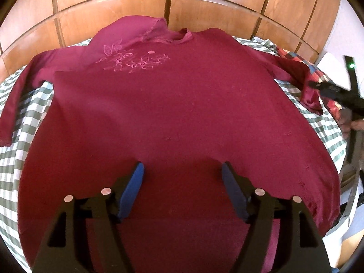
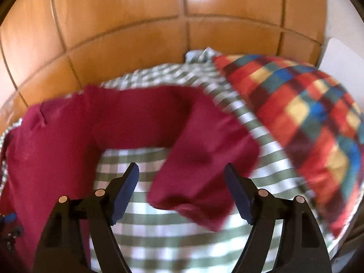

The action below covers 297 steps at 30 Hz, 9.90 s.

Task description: Fold small clothes

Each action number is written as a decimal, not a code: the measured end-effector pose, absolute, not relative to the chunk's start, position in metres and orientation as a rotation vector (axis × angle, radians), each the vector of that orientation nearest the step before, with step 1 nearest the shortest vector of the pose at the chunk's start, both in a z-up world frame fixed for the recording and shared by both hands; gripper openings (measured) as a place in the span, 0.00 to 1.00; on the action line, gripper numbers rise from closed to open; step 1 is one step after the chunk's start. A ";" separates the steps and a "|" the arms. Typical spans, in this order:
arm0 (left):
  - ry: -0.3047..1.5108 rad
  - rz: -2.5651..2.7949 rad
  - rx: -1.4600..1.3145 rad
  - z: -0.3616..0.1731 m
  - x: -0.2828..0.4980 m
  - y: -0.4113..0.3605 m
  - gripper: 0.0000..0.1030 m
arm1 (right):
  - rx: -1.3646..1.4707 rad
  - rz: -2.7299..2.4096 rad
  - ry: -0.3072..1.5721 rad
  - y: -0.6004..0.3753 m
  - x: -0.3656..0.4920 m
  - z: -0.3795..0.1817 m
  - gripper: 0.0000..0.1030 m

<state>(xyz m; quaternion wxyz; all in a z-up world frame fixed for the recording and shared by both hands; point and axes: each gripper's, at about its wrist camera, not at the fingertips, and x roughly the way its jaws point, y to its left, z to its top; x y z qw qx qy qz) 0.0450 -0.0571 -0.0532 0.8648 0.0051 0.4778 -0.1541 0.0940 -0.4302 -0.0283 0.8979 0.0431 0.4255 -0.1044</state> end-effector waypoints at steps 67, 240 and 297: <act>0.892 0.291 0.121 -0.050 0.123 0.163 0.81 | 0.031 0.135 0.923 -0.190 0.165 -0.084 0.92; 1.011 -0.395 -0.230 -0.055 0.082 -0.018 0.81 | 0.379 -0.302 0.558 -0.517 0.138 0.095 0.06; 0.953 -0.189 -0.398 -0.054 0.249 0.036 0.12 | 0.467 0.216 0.878 -0.348 0.130 -0.013 0.68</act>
